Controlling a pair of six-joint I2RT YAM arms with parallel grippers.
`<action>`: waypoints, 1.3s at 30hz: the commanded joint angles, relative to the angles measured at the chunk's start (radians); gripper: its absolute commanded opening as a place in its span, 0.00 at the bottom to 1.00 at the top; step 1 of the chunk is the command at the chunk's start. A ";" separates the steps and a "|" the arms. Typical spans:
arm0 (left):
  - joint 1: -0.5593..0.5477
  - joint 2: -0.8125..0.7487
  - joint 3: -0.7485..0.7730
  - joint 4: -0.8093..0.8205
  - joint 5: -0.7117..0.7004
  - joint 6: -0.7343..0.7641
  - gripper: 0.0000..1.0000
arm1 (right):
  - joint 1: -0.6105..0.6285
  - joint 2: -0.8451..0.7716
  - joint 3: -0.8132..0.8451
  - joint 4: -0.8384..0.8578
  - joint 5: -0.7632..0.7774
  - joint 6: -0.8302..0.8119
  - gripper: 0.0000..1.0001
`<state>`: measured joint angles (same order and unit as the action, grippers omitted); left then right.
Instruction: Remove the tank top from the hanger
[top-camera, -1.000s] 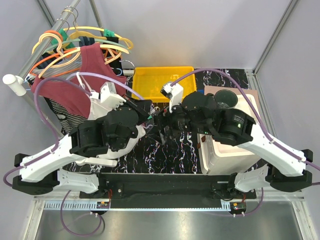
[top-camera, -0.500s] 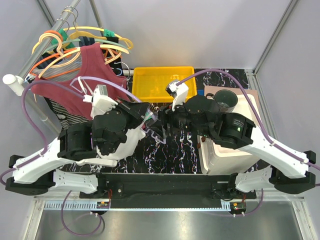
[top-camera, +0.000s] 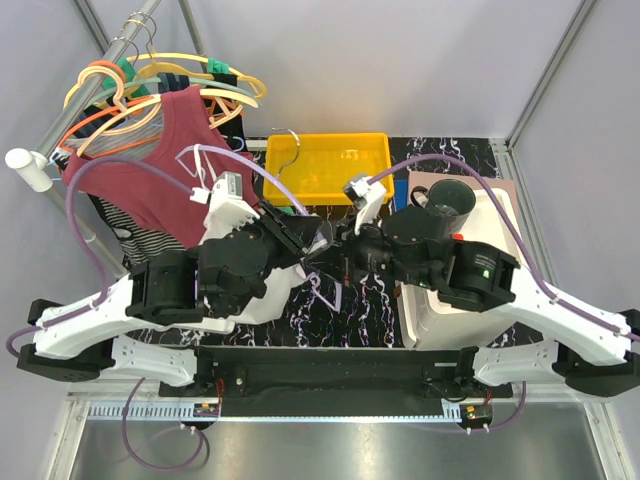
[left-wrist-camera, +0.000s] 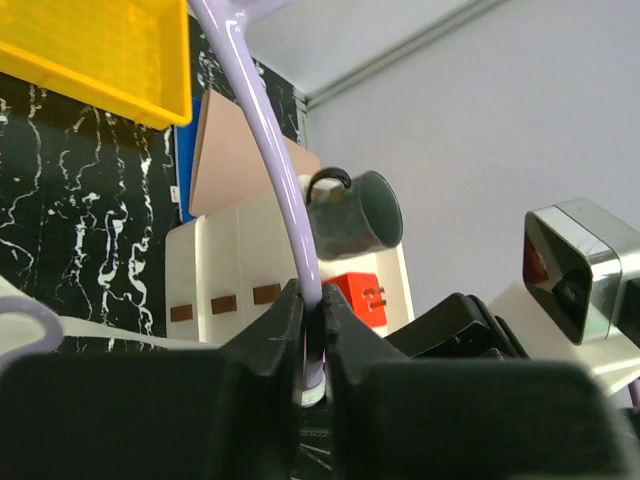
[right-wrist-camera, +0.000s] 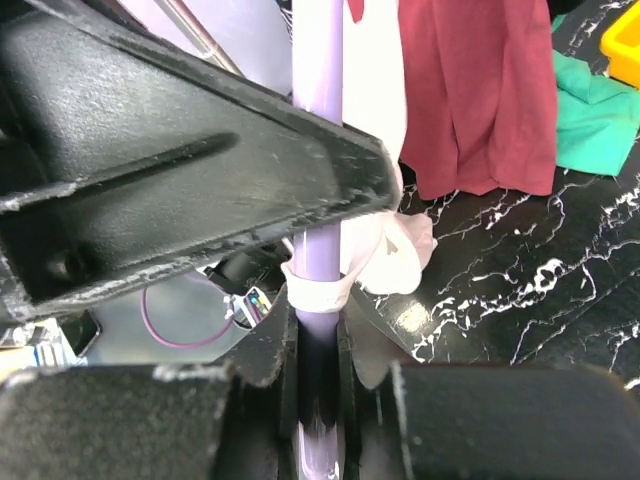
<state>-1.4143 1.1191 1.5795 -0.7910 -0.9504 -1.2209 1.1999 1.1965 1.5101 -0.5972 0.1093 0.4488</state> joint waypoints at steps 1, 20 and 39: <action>-0.014 -0.050 0.039 0.101 0.039 0.204 0.32 | -0.011 -0.092 -0.062 0.060 0.092 0.039 0.00; -0.012 -0.250 0.115 -0.131 -0.036 0.532 0.57 | -0.011 -0.451 -0.238 0.036 -0.080 0.027 0.00; 0.388 0.008 0.356 -0.264 0.450 0.521 0.43 | -0.010 -0.546 -0.257 -0.098 -0.089 0.077 0.00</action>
<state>-1.0359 1.1156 1.8671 -1.0897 -0.5957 -0.7193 1.1904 0.6617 1.2392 -0.7303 0.0345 0.5175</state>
